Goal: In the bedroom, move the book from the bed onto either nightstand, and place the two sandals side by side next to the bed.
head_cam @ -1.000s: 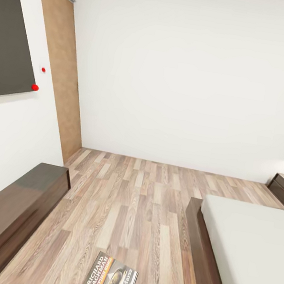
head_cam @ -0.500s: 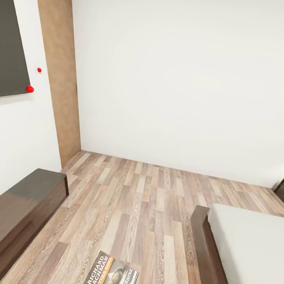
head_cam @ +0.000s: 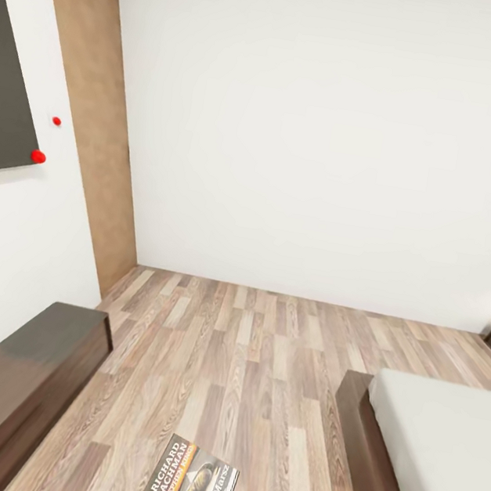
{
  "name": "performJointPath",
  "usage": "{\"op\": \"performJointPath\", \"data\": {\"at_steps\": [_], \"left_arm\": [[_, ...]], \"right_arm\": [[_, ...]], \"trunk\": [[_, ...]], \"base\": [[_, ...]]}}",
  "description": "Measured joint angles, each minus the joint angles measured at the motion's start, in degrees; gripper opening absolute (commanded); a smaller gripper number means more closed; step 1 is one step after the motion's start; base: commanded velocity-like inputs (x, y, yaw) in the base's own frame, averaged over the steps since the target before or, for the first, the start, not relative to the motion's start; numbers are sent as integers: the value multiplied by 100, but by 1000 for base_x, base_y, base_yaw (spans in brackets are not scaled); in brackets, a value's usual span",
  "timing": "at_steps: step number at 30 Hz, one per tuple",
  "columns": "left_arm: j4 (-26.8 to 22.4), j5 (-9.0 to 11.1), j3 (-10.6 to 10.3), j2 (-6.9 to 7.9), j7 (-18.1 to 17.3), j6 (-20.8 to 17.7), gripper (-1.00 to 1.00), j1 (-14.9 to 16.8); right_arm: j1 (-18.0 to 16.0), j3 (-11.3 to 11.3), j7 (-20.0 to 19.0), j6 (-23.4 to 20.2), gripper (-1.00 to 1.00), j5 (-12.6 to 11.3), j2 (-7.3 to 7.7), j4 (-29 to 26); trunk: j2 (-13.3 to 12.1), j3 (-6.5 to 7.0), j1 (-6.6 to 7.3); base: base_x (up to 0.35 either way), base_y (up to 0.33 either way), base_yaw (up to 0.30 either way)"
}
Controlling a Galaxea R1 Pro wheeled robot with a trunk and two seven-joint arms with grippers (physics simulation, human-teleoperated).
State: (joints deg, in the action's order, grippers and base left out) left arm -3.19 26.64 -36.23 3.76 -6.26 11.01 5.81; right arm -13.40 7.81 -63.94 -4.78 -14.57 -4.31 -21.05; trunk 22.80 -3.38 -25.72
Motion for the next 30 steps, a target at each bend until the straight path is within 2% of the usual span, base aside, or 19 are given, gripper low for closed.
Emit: {"op": "performJointPath", "data": {"at_steps": [9, 17, 30], "left_arm": [[0, -8, 0, 0, 0, 0, 100, -3], [2, -9, -1, 0, -1, 3, 100, -4], [24, -62, -2, 0, 1, 171, 100, -5]], "right_arm": [[0, 0, 0, 0, -100, -1, 3, 4], [1, 0, 0, 0, -100, -1, 1, 4], [0, 0, 0, 0, -100, 0, -6, 5]], "trunk": [[0, 0, 0], [0, 0, 0], [0, 0, 0]], "base": [[323, 3, -15], [336, 0, -109], [338, 0, -53]]}}
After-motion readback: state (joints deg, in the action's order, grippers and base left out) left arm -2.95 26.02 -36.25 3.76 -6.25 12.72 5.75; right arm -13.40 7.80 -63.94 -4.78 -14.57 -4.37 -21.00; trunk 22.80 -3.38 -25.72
